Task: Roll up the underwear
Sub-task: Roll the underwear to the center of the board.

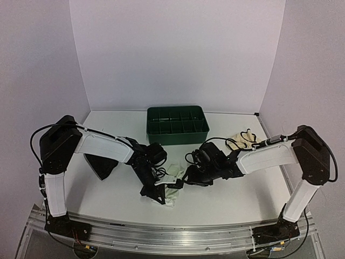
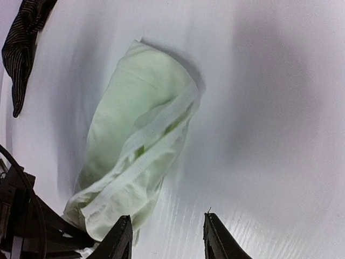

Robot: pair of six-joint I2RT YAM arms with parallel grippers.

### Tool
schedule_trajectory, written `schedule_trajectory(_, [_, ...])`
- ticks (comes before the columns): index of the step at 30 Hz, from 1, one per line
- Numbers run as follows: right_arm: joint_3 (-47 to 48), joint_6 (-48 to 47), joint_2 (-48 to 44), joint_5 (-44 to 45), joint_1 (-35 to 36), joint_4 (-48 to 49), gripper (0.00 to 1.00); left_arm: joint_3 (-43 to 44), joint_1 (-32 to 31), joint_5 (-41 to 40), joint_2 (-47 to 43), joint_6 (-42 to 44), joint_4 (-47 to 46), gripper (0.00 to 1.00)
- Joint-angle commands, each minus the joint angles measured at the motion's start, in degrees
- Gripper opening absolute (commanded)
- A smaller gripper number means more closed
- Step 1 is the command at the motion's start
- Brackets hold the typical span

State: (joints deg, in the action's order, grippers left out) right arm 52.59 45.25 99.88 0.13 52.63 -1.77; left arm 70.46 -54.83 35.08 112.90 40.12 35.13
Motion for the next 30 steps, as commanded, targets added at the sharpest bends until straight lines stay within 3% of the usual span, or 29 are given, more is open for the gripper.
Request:
schedule_trajectory(1, [1.5,-6.6,-0.7,1.9,0.0,-0.9,0.43,1.6,2.7,8.0,1.5,-7.1,3.8,0.00])
schedule_trajectory(6, [-5.9,-18.1,-9.0,3.6,1.2,2.8,0.43,1.2,7.0,15.0,4.6,-12.8,4.6,0.00])
schedule_trajectory(10, [-10.8,-33.0,-12.4,7.0,7.8,5.3,0.44,4.0,9.9,19.4,8.6,-16.1,6.4,0.00])
schedule_trajectory(18, [-7.2,-64.7,-4.6,27.7,24.0,13.9,0.53,8.0,10.4,22.6,11.3,-20.7,9.8,0.00])
schedule_trajectory(23, [-2.0,-73.3,3.0,31.5,25.1,18.3,0.56,8.7,10.4,23.5,12.3,-23.1,10.8,0.00])
schedule_trajectory(30, [0.8,-73.9,9.5,29.6,25.1,19.3,0.52,9.9,10.4,26.2,13.4,-24.8,10.4,0.00])
